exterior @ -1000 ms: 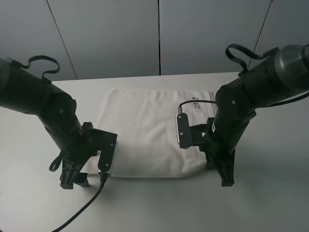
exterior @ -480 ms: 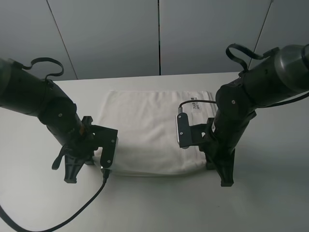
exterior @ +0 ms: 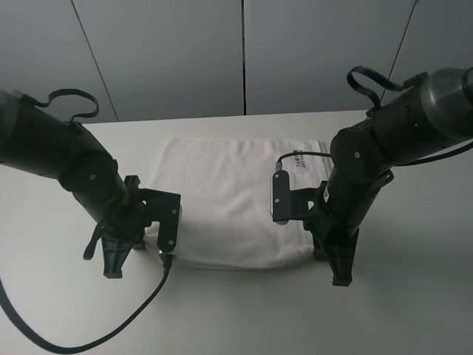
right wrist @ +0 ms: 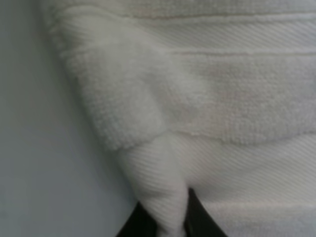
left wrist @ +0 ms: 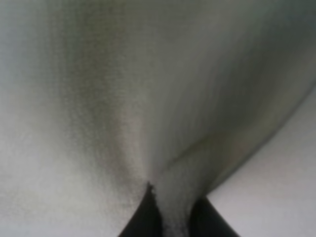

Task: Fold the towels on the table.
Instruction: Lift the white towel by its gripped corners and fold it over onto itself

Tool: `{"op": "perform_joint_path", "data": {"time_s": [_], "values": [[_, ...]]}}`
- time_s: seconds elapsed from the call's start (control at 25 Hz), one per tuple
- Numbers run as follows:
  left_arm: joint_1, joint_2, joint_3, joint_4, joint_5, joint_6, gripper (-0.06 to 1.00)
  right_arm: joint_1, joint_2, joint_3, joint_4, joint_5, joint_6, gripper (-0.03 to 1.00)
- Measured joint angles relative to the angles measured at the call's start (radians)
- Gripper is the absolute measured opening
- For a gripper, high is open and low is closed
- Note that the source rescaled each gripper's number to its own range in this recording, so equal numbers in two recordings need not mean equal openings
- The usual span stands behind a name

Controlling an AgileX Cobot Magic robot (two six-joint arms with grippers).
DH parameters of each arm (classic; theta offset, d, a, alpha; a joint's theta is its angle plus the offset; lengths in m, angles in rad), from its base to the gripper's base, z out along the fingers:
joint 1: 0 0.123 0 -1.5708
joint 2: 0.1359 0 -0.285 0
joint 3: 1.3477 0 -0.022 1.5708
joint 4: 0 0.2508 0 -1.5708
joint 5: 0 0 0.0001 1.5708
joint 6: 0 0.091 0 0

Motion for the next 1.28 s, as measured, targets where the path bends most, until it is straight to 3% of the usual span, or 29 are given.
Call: {"op": "perform_joint_path", "data": {"time_s": [0.28,0.48,0.72,1.0,1.28], "values": [[-0.049,-0.013,0.004,-0.003,0.044,-0.065,0.0,0.0,-0.023,0.0,0.045,0.024,0.012,0.0],[-0.056,-0.028,0.009,-0.059,0.077,-0.075,0.0,0.0,-0.097,0.021,0.121,0.1,0.025,0.0],[-0.061,-0.095,0.014,-0.146,0.093,-0.078,0.0,0.0,-0.217,0.023,0.142,0.139,0.054,0.0],[-0.063,-0.192,0.014,-0.2,0.199,-0.146,0.0,0.0,-0.295,0.023,0.149,0.214,0.104,0.0],[-0.063,-0.262,0.014,-0.303,0.296,-0.155,0.0,0.0,-0.37,0.023,0.167,0.339,0.164,0.0]]}}
